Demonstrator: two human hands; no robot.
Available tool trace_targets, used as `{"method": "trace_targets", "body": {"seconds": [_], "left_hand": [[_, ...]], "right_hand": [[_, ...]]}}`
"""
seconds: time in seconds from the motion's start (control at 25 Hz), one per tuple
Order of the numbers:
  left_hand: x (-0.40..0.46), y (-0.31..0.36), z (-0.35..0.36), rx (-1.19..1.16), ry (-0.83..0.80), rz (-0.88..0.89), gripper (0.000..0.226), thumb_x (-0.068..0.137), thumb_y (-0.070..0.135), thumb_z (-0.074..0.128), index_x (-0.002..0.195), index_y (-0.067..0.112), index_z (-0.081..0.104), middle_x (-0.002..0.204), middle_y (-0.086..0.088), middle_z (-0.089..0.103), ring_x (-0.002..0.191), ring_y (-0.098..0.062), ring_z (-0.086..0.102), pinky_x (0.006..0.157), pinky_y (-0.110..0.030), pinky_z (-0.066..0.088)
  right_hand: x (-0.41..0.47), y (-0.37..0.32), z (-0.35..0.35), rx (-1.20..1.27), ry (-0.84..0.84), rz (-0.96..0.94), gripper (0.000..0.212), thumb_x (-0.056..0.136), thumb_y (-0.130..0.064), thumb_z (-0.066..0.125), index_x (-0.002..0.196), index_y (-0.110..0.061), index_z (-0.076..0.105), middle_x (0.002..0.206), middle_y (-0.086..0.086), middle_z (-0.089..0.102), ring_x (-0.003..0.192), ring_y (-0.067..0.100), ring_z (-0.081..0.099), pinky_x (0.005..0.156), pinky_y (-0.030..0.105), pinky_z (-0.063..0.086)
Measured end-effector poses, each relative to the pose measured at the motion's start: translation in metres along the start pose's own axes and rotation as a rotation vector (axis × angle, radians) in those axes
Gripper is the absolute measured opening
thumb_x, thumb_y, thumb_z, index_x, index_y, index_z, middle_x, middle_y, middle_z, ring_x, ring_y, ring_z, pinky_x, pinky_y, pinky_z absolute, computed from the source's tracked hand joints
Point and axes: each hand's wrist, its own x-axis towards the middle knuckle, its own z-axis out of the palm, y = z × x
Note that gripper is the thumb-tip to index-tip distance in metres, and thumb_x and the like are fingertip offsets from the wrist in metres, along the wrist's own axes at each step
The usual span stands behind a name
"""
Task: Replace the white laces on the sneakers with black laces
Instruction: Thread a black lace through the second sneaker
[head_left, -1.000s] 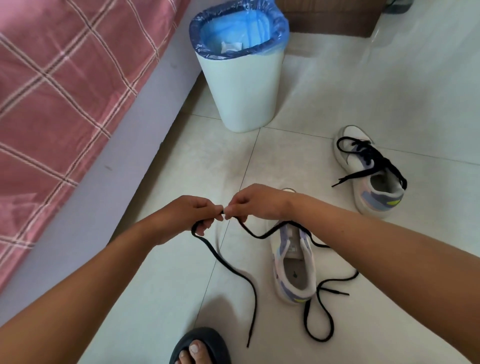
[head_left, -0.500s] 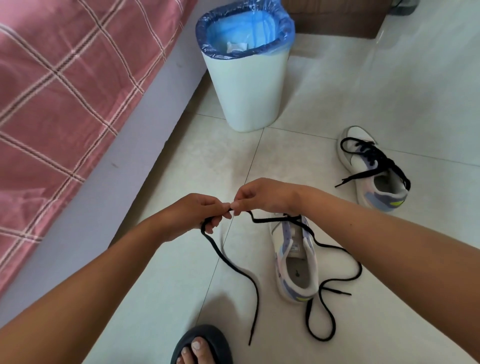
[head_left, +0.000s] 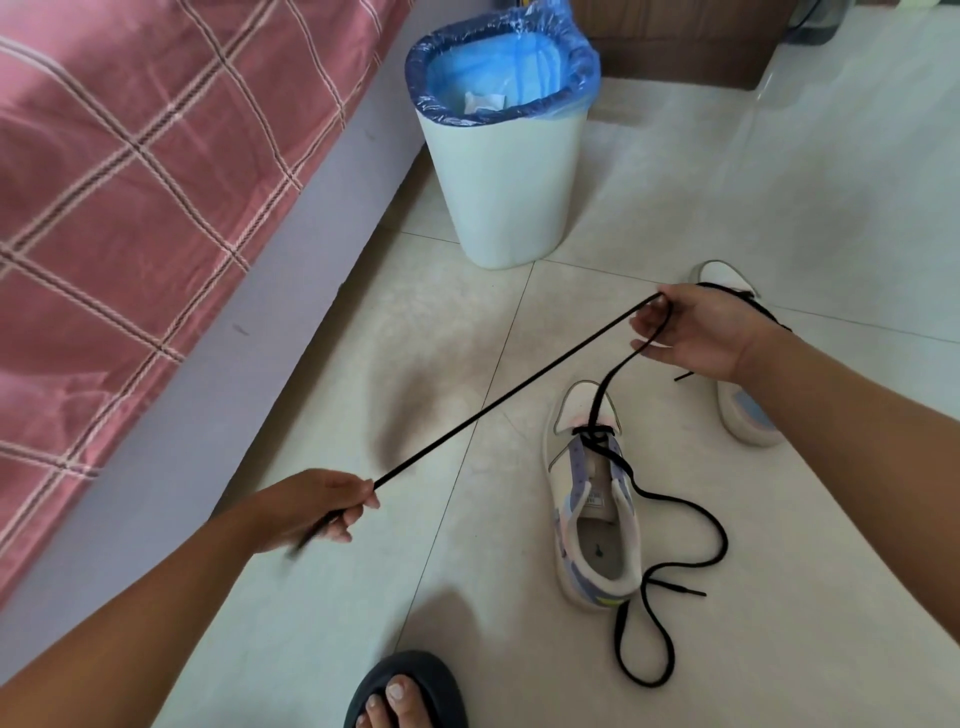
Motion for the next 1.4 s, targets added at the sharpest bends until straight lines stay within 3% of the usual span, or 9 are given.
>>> {"method": "trace_targets", "body": {"seconds": [0.24, 0.36, 0.48, 0.6, 0.76, 0.88, 0.96, 1.2, 1.4], "left_hand": [[-0.001, -0.041, -0.024, 0.084, 0.02, -0.164, 0.022, 0.096, 0.022, 0.05, 0.095, 0.005, 0.065, 0.071, -0.004, 0.056, 0.061, -0.015, 0.051, 0.068, -0.028, 0.048], [-0.005, -0.037, -0.013, 0.071, -0.148, -0.201, 0.014, 0.092, 0.017, 0.06, 0.098, 0.005, 0.063, 0.088, -0.007, 0.067, 0.071, -0.015, 0.062, 0.073, -0.027, 0.048], [-0.008, -0.013, 0.014, 0.063, -0.435, -0.128, 0.038, 0.064, 0.033, 0.083, 0.093, 0.01, 0.072, 0.093, -0.002, 0.069, 0.087, -0.012, 0.065, 0.08, -0.024, 0.048], [-0.01, 0.025, 0.059, 0.012, -0.547, -0.014, 0.037, 0.057, 0.04, 0.086, 0.083, 0.015, 0.075, 0.077, 0.006, 0.066, 0.071, -0.004, 0.06, 0.068, -0.016, 0.048], [0.014, 0.063, 0.119, -0.491, -0.2, 0.102, 0.008, 0.084, 0.01, 0.063, 0.089, 0.004, 0.065, 0.071, -0.001, 0.061, 0.058, -0.006, 0.056, 0.057, -0.015, 0.049], [0.039, 0.078, 0.153, -0.574, 0.109, 0.149, 0.005, 0.089, 0.005, 0.061, 0.087, 0.001, 0.063, 0.076, -0.009, 0.063, 0.064, -0.011, 0.063, 0.062, -0.017, 0.054], [0.049, 0.082, 0.171, -0.568, 0.22, 0.159, 0.004, 0.087, 0.002, 0.063, 0.083, 0.001, 0.062, 0.076, -0.012, 0.066, 0.069, -0.016, 0.065, 0.069, -0.02, 0.057], [0.065, 0.09, 0.188, -0.476, 0.414, 0.224, 0.007, 0.084, 0.003, 0.067, 0.083, 0.008, 0.062, 0.082, -0.012, 0.069, 0.08, -0.024, 0.069, 0.077, -0.026, 0.055], [0.066, 0.094, 0.187, -0.379, 0.406, 0.296, 0.008, 0.083, 0.006, 0.069, 0.083, 0.011, 0.063, 0.081, -0.009, 0.071, 0.079, -0.022, 0.071, 0.079, -0.028, 0.056]], "right_hand": [[0.003, -0.002, -0.004, 0.04, 0.082, -0.011, 0.032, 0.097, -0.025, 0.042, 0.066, -0.018, 0.045, 0.051, -0.006, 0.06, 0.076, 0.011, 0.06, 0.081, 0.033, 0.045], [-0.003, 0.005, 0.034, -0.094, -0.117, -0.017, 0.028, 0.097, -0.026, 0.044, 0.071, -0.017, 0.051, 0.061, -0.002, 0.067, 0.07, 0.011, 0.066, 0.079, 0.033, 0.045], [-0.009, 0.018, 0.082, -0.714, -0.323, -0.142, 0.029, 0.095, -0.034, 0.05, 0.084, -0.01, 0.059, 0.085, 0.006, 0.069, 0.086, 0.017, 0.064, 0.084, 0.035, 0.043], [-0.003, 0.035, 0.094, -1.487, -0.22, -0.392, 0.034, 0.094, -0.043, 0.049, 0.104, -0.013, 0.062, 0.11, 0.008, 0.057, 0.106, 0.023, 0.05, 0.095, 0.04, 0.04], [-0.003, 0.056, 0.046, -1.562, 0.018, -0.365, 0.022, 0.092, -0.03, 0.053, 0.101, -0.018, 0.068, 0.113, 0.007, 0.052, 0.112, 0.03, 0.047, 0.096, 0.043, 0.042], [-0.021, 0.082, 0.017, -1.642, -0.006, -0.215, 0.02, 0.09, -0.028, 0.055, 0.101, -0.02, 0.07, 0.115, 0.007, 0.045, 0.115, 0.027, 0.039, 0.097, 0.039, 0.039], [-0.032, 0.099, 0.012, -1.601, -0.013, -0.197, 0.02, 0.09, -0.025, 0.056, 0.104, -0.022, 0.069, 0.117, 0.006, 0.041, 0.115, 0.025, 0.033, 0.097, 0.036, 0.037], [-0.025, 0.123, 0.015, -1.463, 0.149, -0.319, 0.016, 0.09, -0.022, 0.056, 0.099, -0.021, 0.07, 0.112, 0.004, 0.042, 0.112, 0.024, 0.034, 0.091, 0.034, 0.04], [-0.023, 0.132, 0.013, -1.423, 0.173, -0.36, 0.017, 0.089, -0.024, 0.058, 0.1, -0.019, 0.07, 0.113, 0.004, 0.042, 0.111, 0.024, 0.034, 0.09, 0.034, 0.04]]}}
